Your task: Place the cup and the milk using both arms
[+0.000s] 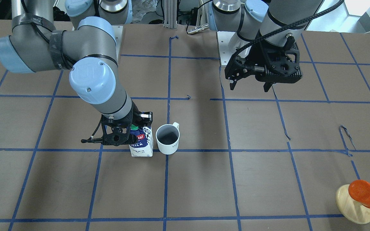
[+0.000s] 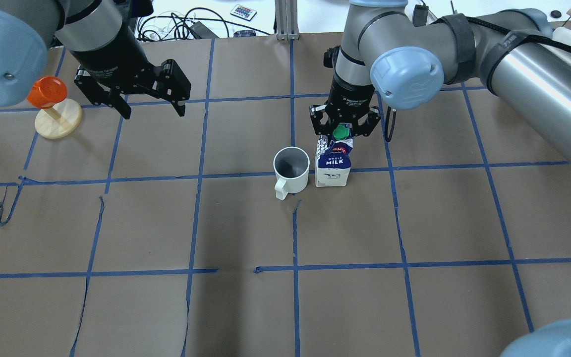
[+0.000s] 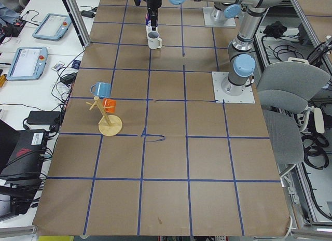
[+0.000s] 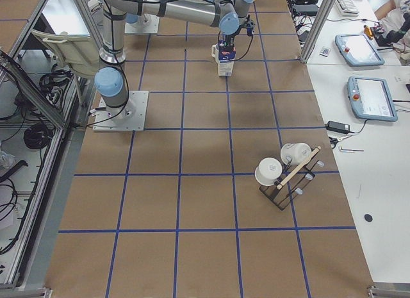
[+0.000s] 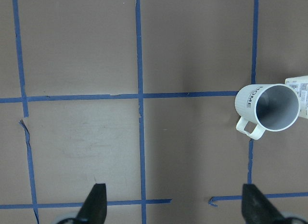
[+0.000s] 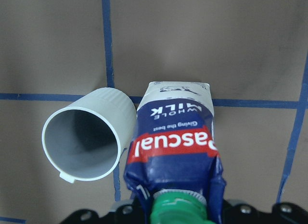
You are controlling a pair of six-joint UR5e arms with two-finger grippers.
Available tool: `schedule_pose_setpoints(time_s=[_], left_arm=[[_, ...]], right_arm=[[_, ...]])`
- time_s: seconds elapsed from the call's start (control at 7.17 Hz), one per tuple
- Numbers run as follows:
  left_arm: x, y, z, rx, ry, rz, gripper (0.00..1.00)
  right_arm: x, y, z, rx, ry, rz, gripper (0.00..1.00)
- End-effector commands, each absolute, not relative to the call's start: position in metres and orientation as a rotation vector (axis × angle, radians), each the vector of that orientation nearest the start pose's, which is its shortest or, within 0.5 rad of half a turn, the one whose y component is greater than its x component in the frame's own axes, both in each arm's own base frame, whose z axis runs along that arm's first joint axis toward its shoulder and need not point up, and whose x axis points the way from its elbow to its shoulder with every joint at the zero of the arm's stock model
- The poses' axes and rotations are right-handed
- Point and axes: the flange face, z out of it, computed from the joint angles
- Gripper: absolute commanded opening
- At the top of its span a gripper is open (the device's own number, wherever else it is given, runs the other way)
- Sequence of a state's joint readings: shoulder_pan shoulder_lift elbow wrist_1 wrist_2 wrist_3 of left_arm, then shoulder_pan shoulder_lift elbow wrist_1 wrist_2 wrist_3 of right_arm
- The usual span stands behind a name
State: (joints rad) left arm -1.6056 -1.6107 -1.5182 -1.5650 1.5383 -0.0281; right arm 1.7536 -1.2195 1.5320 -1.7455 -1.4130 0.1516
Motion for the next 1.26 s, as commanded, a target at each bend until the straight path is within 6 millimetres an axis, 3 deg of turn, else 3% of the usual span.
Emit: schedule_pose_setpoints(time_s=[0.0, 0.14, 0.28, 0.42, 0.7, 0.84, 0.98, 1.12], left_arm=[[-0.151, -0.505, 0.497, -0.002, 3.174, -0.037, 1.00], [-0.143, -0.508, 0.497, -0.026, 3.175, -0.038, 1.00], [-0.141, -0.508, 0.496, -0.033, 3.180, -0.035, 1.00], [-0.141, -0.508, 0.496, -0.033, 3.180, -0.035, 1.00], [-0.141, -0.508, 0.495, -0.034, 3.178, -0.031, 1.00], [-0.141, -0.508, 0.495, -0.034, 3.178, -0.031, 1.00], [-0.141, -0.508, 0.495, -0.034, 3.177, -0.031, 1.00], [-0.141, -0.508, 0.495, -0.034, 3.177, -0.031, 1.00]], right_arm=[[0.259, -0.568, 0.331, -0.036, 2.999, 0.229, 0.66], [0.260, -0.573, 0.337, -0.039, 2.994, 0.159, 0.92], [0.259, -0.575, 0.341, -0.039, 2.993, 0.128, 1.00], [0.258, -0.575, 0.346, -0.037, 2.992, 0.117, 1.00], [0.233, -0.564, 0.398, 0.004, 3.000, -0.002, 1.00], [0.214, -0.553, 0.424, 0.044, 3.001, -0.023, 1.00], [0.190, -0.546, 0.437, 0.037, 3.053, -0.006, 1.00], [0.172, -0.535, 0.458, -0.041, 3.114, -0.052, 1.00]])
